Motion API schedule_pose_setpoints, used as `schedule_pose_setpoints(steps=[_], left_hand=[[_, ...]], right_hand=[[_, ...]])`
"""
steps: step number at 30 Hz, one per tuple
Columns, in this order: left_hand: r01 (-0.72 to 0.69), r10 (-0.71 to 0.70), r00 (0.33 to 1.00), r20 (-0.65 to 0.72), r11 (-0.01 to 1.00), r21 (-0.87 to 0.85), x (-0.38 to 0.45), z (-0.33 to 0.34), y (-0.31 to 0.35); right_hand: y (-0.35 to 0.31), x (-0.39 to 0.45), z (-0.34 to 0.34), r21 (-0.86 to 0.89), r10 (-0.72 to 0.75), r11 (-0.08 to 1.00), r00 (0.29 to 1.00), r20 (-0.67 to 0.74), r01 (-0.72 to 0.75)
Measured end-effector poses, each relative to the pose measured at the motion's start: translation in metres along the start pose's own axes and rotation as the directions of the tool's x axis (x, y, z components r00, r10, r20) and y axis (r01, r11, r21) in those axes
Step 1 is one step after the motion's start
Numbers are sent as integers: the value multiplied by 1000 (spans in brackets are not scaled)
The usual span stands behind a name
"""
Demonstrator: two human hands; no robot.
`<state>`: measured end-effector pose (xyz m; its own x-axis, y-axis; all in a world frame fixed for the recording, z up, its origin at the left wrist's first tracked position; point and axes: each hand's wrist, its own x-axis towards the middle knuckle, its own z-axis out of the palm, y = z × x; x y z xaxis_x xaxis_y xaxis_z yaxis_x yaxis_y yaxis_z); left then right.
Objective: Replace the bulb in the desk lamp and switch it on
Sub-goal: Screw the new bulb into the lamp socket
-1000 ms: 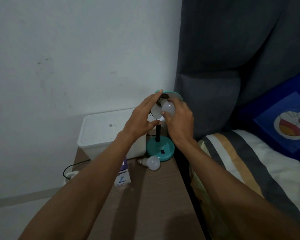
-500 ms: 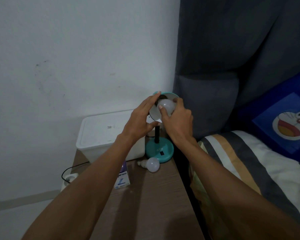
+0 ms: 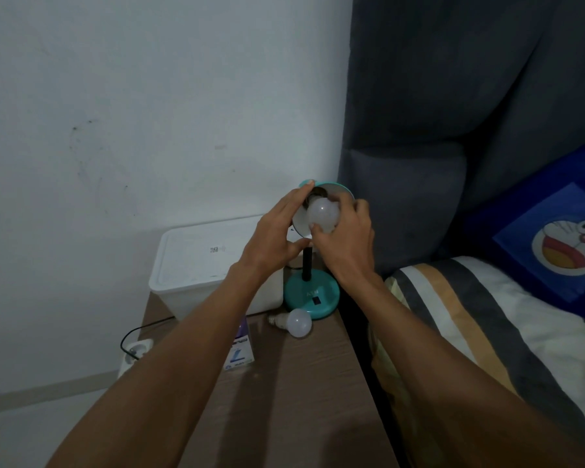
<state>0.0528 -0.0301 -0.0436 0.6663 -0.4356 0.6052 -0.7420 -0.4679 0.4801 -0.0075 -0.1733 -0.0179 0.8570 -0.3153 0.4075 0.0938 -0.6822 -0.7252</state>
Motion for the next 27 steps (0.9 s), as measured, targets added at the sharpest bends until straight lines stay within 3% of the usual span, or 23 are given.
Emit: schedule_pose_setpoints(steps=[5, 16, 22, 27], left_hand=[[11, -11, 1000, 14, 1000, -1, 0, 0, -2], [16, -16, 1000, 9, 1000, -5, 0, 1, -1], [24, -24, 1000, 4, 1000, 4, -1, -1, -1], [18, -18, 1000, 13, 1000, -7, 0, -1, 1]], right_hand=[[2, 5, 2, 39, 93, 995, 995, -40, -92], [-3, 2, 4, 14, -15, 1000, 1000, -22, 15], [-3, 6, 3, 91, 184, 980, 982, -43, -180], [-8, 1, 4, 55, 64, 997, 993, -95, -59]])
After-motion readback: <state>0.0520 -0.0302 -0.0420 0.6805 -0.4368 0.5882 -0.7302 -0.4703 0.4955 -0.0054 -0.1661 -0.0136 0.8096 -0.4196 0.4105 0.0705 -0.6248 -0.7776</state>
